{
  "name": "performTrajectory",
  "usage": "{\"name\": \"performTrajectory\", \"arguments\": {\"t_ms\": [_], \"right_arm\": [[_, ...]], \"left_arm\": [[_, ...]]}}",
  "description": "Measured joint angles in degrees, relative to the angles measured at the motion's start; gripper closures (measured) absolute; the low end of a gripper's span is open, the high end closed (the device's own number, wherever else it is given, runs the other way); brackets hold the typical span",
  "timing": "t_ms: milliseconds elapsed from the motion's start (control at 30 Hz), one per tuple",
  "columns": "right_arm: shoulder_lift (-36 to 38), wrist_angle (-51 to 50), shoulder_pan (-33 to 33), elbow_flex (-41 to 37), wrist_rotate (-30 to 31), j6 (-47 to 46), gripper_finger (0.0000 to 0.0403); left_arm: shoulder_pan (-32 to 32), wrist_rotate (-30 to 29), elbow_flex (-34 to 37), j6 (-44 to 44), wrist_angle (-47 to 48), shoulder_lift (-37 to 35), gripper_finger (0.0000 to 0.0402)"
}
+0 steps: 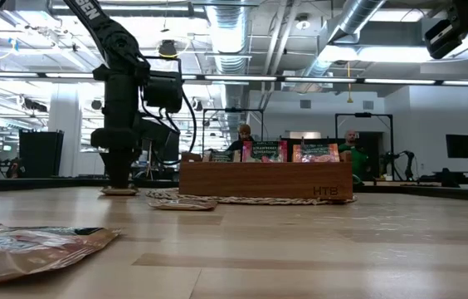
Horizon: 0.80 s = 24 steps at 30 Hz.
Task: Pick & Place Tea
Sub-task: Put the brown tea bag into the left section of the wooden organizer
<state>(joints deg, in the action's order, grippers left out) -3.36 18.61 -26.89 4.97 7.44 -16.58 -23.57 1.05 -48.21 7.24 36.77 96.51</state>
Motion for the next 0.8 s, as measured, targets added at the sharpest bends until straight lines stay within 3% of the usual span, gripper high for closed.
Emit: {"name": "performTrajectory", "arguments": {"t_ms": [200,300,533,800], "right_arm": [[0.0,-0.1,0.0,0.0,0.0,0.0,0.0269],[0.0,-0.1,0.0,0.0,0.0,0.0,0.0269],[0.0,-0.2,0.0,0.0,0.0,0.1,0.0269],[0.0,-0.1,0.0,0.0,0.1,0.6,0.0269]], "left_arm": [[0.1,-3.7,-1.1,-0.5,2.9,-1.8,0.04],[0.1,-7.6,-3.4,-0.5,8.9,-4.3,0.0401],[2.8,-14.6,-13.9,-0.2,20.1,-10.7,0.0401],[12.9,-25.0,-28.4,3.6,21.6,-11.1,0.0401]]}}
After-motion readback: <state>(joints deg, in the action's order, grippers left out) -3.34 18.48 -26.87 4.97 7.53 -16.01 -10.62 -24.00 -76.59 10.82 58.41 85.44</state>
